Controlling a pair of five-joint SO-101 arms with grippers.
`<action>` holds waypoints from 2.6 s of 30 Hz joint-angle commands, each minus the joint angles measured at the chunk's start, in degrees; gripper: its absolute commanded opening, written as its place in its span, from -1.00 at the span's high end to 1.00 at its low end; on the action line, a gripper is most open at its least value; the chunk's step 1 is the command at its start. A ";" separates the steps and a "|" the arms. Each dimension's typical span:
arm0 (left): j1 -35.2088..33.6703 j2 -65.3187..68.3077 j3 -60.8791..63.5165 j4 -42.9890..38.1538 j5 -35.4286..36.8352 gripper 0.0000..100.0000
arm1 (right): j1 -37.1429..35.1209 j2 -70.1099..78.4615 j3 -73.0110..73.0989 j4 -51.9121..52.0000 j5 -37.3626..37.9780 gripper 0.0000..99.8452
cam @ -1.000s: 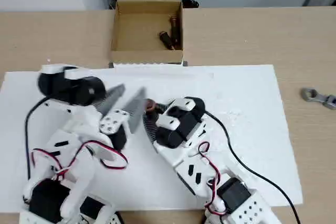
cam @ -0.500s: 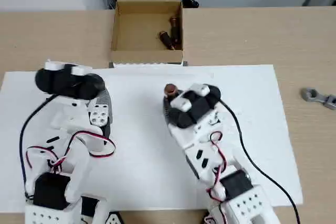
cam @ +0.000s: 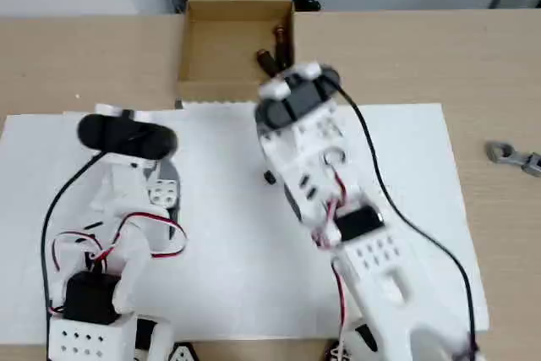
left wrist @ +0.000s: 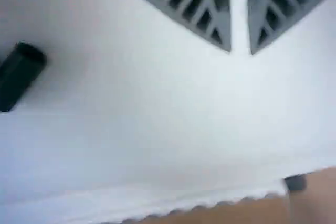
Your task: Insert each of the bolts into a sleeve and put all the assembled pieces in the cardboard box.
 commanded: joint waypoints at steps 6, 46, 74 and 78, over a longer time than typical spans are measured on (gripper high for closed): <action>-4.13 -0.44 1.45 -2.90 -4.66 0.99 | 2.95 26.42 -29.36 -1.80 3.34 0.99; -15.03 -0.35 -0.57 1.85 -10.73 0.95 | 1.89 46.29 -71.91 39.25 -4.84 0.66; -20.04 2.37 9.36 1.14 -3.08 0.74 | 6.99 3.30 -53.54 84.44 -4.57 0.66; -20.22 12.66 5.58 1.14 -2.81 0.75 | 6.99 -3.74 -46.24 81.19 -4.57 0.67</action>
